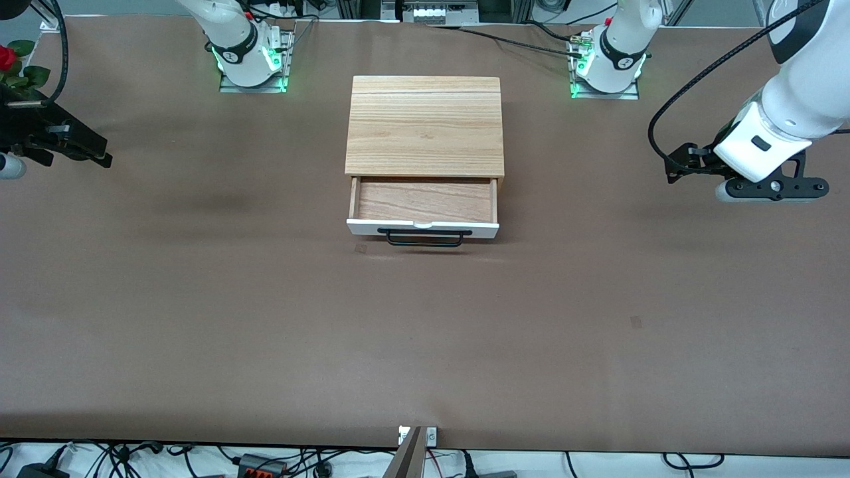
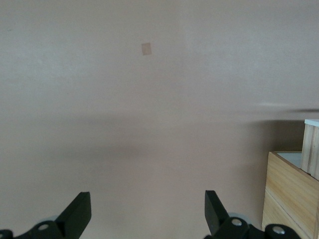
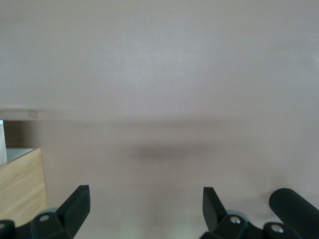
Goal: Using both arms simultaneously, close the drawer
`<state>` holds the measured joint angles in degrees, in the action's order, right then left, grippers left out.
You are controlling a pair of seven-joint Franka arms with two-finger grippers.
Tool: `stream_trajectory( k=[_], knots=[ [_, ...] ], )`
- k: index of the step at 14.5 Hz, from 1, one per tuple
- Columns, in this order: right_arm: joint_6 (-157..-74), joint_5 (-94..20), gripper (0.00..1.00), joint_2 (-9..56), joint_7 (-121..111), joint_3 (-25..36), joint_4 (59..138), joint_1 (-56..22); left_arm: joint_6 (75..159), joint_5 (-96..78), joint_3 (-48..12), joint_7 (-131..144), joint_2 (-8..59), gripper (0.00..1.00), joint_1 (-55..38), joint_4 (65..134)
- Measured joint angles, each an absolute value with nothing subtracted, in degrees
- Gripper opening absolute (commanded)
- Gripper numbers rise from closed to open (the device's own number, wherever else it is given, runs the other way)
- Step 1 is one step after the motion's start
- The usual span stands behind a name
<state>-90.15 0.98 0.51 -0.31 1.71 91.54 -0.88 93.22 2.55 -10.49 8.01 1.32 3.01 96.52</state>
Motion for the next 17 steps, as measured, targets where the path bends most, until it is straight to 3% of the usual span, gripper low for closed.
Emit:
stream_trajectory(
  k=[8, 17],
  knots=[
    [-89.8, 1.0, 1.00, 0.5, -0.3, 1.7, 91.5, -0.9, 94.7, -1.0, -10.5, 8.0, 2.3, 1.00, 3.1, 96.5],
    [-86.8, 1.0, 1.00, 5.2, -0.3, 1.6, 91.5, -3.5, 100.0, -5.6, -11.3, 11.8, 15.8, 1.00, -1.9, 91.1]
  ],
)
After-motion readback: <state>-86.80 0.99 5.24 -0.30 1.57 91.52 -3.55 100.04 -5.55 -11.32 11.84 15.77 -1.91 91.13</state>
